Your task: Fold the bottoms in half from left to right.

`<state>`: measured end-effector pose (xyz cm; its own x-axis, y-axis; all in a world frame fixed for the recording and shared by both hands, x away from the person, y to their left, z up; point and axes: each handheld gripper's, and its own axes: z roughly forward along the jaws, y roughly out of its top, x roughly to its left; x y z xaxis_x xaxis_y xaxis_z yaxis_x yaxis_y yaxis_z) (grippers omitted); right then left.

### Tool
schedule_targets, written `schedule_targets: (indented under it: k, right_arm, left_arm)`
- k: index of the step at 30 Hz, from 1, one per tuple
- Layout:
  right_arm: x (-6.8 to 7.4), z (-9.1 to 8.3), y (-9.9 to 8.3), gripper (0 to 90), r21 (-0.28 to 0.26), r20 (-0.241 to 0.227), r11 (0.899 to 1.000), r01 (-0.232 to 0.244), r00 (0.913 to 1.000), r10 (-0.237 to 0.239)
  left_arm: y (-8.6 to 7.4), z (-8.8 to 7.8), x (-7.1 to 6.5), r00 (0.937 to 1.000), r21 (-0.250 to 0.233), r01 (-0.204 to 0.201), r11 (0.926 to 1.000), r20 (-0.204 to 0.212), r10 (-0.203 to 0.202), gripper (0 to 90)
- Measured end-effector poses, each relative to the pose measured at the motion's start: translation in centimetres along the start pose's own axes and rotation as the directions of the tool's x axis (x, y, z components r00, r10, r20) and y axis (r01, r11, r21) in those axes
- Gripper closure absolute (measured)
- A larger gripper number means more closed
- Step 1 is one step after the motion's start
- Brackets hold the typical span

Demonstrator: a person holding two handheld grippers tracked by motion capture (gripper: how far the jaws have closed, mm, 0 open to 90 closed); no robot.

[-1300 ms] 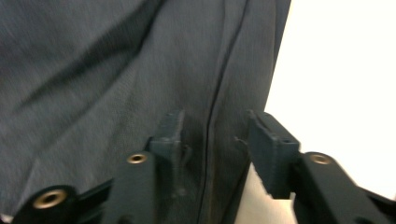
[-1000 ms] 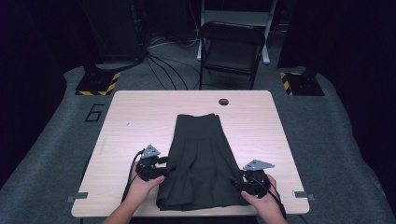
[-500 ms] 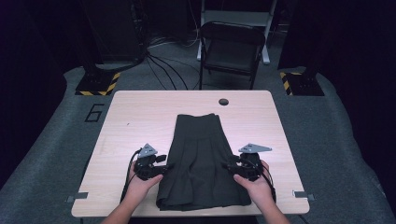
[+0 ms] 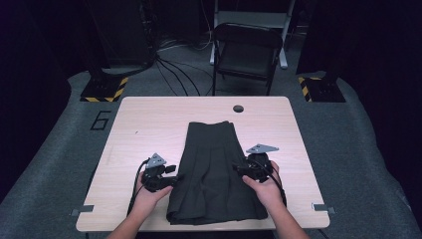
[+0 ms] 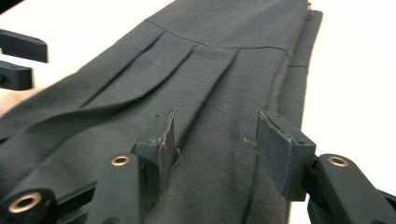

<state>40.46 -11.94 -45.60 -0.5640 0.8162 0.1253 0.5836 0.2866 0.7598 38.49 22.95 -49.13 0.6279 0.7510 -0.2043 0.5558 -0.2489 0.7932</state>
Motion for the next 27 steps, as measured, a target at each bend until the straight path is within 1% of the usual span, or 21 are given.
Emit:
schedule_targets:
  k: [2,3,5,7,8,10,11,12,13,14,15,17,18,19,20,21,23,24,25,26,27]
  right_arm:
    - [-0.2,0.0,-0.3,47.1,-0.006,0.021,1.000,-0.003,0.9998,0.003]
    - [-0.4,0.0,-0.5,47.1,-0.004,0.026,1.000,0.003,0.9997,-0.002]
    - [-0.6,0.1,-0.9,47.1,0.001,0.040,1.000,-0.003,0.9992,0.003]
    - [-1.0,0.1,-1.3,46.7,0.007,0.048,1.000,0.000,0.9988,0.000]
    - [-1.1,0.1,-1.6,46.6,0.008,0.051,1.000,-0.019,0.9985,0.018]
    - [-1.6,0.0,-2.2,46.6,-0.001,0.056,0.999,-0.038,0.9977,0.038]
    - [-1.8,0.0,-2.4,46.6,0.000,0.059,0.999,-0.037,0.9976,0.037]
    - [-2.0,0.0,-2.6,46.6,0.001,0.060,0.999,-0.042,0.9973,0.042]
    - [-2.2,0.0,-2.9,46.6,0.009,0.062,0.999,-0.040,0.9973,0.040]
    - [-2.2,0.0,-3.0,46.7,0.008,0.057,0.999,-0.051,0.9971,0.051]
    - [-2.3,0.0,-3.0,46.6,0.007,0.056,0.998,-0.058,0.9968,0.057]
    - [-2.5,-0.1,-3.1,46.6,0.006,0.049,0.998,-0.063,0.9968,0.063]
    - [-2.6,-0.1,-3.1,46.7,0.001,0.050,0.998,-0.067,0.9965,0.066]
    - [-2.6,-0.1,-3.1,46.7,0.002,0.045,0.998,-0.068,0.9967,0.068]
    - [-2.6,-0.1,-3.1,46.7,0.003,0.043,0.998,-0.068,0.9968,0.068]
    - [-2.6,-0.1,-3.2,46.7,0.002,0.043,0.998,-0.064,0.9970,0.064]
    - [-2.6,0.1,-3.2,46.6,0.007,0.041,0.998,-0.054,0.9977,0.054]
    - [-2.6,0.2,-3.3,46.5,0.017,0.038,0.998,-0.055,0.9978,0.055]
    - [-2.7,0.3,-3.3,46.2,0.015,0.036,0.999,-0.048,0.9982,0.048]
    - [-2.5,0.3,-3.3,46.2,0.025,0.036,0.998,-0.056,0.9978,0.055]
    - [-2.6,0.4,-3.4,46.0,0.028,0.036,0.999,-0.043,0.9985,0.042]
  left_arm:
    - [0.0,0.1,0.0,0.9999,0.006,0.012,0.9999,0.003,-0.012,45.4]
    - [0.0,0.1,0.0,0.9999,0.004,0.012,0.9999,-0.001,-0.012,45.4]
    - [0.0,0.2,0.0,0.9999,0.003,0.011,0.9999,-0.001,-0.011,45.4]
    - [0.1,0.2,0.1,0.9998,-0.005,0.018,0.9998,0.009,-0.018,45.5]
    - [0.2,0.3,0.1,0.9991,-0.017,0.041,0.9990,0.013,-0.041,45.5]
    - [0.4,0.3,0.1,0.9992,-0.016,0.039,0.9991,0.014,-0.038,45.5]
    - [0.5,0.4,0.1,0.9991,-0.017,0.041,0.9990,0.014,-0.041,45.5]
    - [0.7,0.5,0.2,0.9992,-0.005,0.034,0.9994,0.022,-0.034,45.8]
    - [0.8,0.6,0.2,0.9987,-0.002,0.044,0.9990,0.025,-0.044,47.3]
    - [1.0,0.7,0.2,0.9986,-0.002,0.049,0.9988,0.021,-0.049,47.9]
    - [1.2,0.8,0.3,0.9990,0.006,0.040,0.9992,0.020,-0.040,47.9]
    - [1.5,0.9,0.4,0.9990,0.012,0.040,0.9991,0.020,-0.040,48.2]
    - [1.6,1.0,0.4,0.9986,0.013,0.049,0.9987,0.020,-0.049,48.2]
    - [1.7,1.1,0.5,0.9990,0.019,0.040,0.9990,0.020,-0.041,47.8]
    - [1.8,1.3,0.6,0.9992,0.015,0.040,0.9991,0.006,-0.041,47.6]
    - [1.9,1.4,0.7,0.9992,0.026,0.040,0.9989,0.008,-0.040,47.2]
    - [2.0,1.8,0.8,0.9991,0.019,0.043,0.9989,-0.003,-0.043,46.8]
    - [2.0,1.8,0.8,0.9991,0.029,0.042,0.9987,0.001,-0.042,46.6]
    - [2.0,1.9,0.8,0.9989,0.026,0.046,0.9986,-0.003,-0.046,46.5]
    - [2.0,2.0,0.8,0.9990,0.029,0.045,0.9986,-0.004,-0.045,46.4]
    - [2.0,2.1,0.9,0.9994,0.032,0.034,0.9989,0.000,-0.034,46.2]
